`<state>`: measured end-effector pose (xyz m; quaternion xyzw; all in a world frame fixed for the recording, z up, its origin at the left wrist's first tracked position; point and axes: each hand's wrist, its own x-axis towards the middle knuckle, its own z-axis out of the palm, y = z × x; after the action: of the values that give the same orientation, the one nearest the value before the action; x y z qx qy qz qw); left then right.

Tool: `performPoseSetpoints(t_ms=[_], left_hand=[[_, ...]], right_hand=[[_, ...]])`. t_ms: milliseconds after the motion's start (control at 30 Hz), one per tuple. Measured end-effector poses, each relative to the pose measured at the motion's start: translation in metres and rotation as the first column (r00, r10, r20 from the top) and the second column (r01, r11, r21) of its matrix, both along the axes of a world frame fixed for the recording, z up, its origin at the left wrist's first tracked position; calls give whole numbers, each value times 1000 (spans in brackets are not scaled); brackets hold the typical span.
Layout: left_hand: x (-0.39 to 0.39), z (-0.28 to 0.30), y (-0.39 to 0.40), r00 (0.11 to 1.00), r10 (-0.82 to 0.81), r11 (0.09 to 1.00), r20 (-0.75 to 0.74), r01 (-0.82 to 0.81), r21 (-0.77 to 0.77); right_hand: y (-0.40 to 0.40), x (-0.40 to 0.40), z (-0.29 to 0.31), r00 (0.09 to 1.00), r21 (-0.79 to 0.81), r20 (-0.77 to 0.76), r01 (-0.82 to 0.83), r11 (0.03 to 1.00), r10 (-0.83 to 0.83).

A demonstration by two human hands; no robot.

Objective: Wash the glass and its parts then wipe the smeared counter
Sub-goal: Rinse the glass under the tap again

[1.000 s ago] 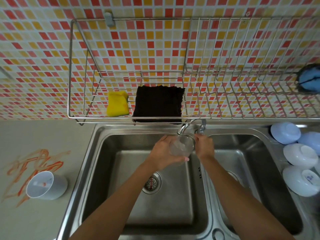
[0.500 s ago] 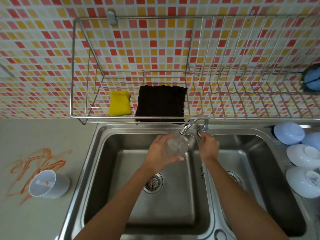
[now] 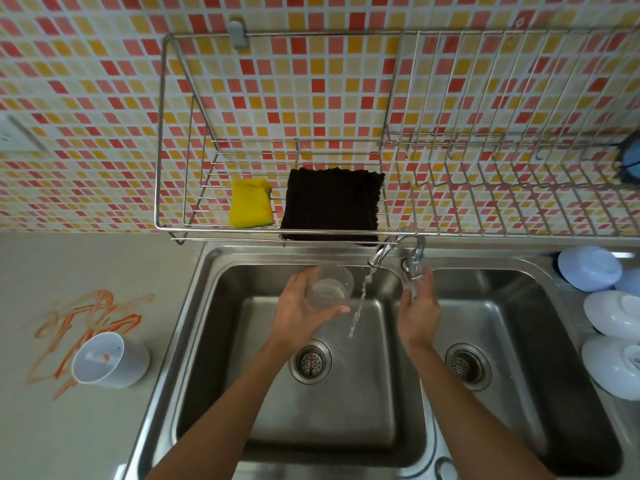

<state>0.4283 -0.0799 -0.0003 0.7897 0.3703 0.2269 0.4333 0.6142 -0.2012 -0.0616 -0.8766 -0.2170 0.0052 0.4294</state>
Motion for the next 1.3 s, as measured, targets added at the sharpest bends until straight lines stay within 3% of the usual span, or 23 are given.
performPoseSetpoints(t_ms=[100, 200, 333, 400, 533, 700, 833, 967, 1167, 1300], left_hand=[[-6, -8, 2, 999, 45, 996, 14, -43, -80], [-14, -13, 2, 994, 110, 987, -21, -111, -120], [-30, -21, 7, 971, 94, 995, -221, -87, 41], [-39, -28, 8, 952, 72, 997, -297, -69, 21], [-57, -41, 12, 896, 20, 1000, -443, -14, 18], [-70, -53, 12, 750, 54, 970, -659, 116, 211], [-74, -58, 8, 703, 95, 930, -705, 191, 316], [-76, -59, 4, 660, 132, 879, -740, 267, 395], [-81, -59, 3, 601, 193, 782, -776, 383, 492], [-82, -59, 1, 614, 222, 741, -757, 399, 540]], right_hand=[[-9, -13, -14, 990, -120, 75, -108, 987, 118], [-12, -28, -21, 951, -308, 85, -260, 915, 299], [-10, -41, -32, 826, -565, -22, -475, 675, 563], [-9, -44, -37, 789, -642, -57, -499, 583, 612], [-6, -51, -43, 793, -660, -139, -521, 541, 594], [-9, -60, -50, 777, -712, -168, -521, 471, 607], [-16, -75, -52, 732, -734, -249, -569, 370, 634], [-24, -85, -57, 723, -764, -237, -552, 335, 649], [-36, -84, -46, 787, -794, -103, -434, 425, 609], [-59, -64, -51, 832, -835, -94, -365, 412, 546]])
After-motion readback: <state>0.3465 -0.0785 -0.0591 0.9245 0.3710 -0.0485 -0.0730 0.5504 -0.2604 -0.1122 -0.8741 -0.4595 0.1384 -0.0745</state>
